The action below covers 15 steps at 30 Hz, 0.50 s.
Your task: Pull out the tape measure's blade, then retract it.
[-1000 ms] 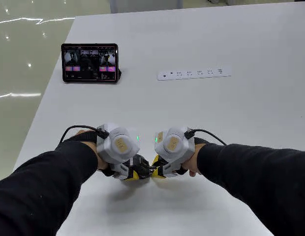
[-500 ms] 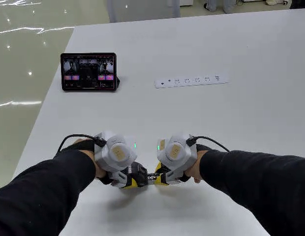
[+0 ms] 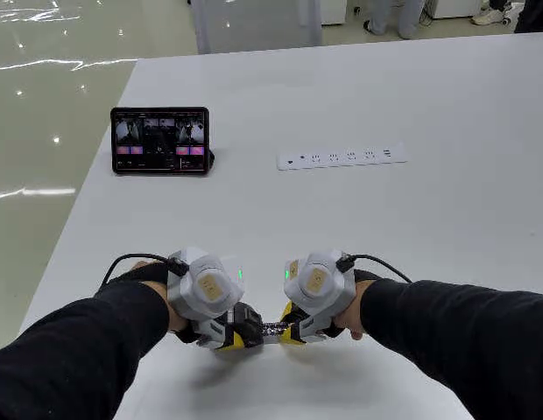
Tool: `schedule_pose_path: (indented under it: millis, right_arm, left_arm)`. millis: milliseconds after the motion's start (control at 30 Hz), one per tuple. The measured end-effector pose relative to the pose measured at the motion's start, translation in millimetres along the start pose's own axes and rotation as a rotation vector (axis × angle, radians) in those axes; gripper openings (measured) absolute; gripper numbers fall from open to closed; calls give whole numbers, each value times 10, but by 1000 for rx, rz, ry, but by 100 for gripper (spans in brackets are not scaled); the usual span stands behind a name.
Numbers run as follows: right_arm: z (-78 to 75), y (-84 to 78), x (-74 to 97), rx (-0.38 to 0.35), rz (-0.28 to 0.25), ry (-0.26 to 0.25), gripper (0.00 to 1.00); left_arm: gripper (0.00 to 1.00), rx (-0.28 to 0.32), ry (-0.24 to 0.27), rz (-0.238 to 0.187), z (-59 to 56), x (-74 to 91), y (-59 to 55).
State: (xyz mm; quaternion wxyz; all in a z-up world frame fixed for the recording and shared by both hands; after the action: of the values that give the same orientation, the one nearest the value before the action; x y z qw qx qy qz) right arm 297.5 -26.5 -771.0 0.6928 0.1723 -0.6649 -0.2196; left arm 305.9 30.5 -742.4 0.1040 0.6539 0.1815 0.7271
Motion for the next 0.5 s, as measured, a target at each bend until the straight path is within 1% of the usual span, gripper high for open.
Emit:
schedule_pose_path:
  millis: [500]
  right_arm:
    - [7, -89, 69, -15, 23, 5, 9]
  left_arm:
    - [33, 1, -1, -3, 0, -3, -3]
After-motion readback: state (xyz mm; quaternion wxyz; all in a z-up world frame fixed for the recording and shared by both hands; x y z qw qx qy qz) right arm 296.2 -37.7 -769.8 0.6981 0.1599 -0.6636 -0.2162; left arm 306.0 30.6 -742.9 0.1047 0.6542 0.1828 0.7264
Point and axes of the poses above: the centre of the closed fingertips' face, and the gripper's own axes: x roughly backward along the fingers, z roughly to its left, y roughly out of its top, the point moved 1 cm from there along x, roughly backward along the fingers, and after that the axes turned 3 degrees about z, right-handed, at the moved point
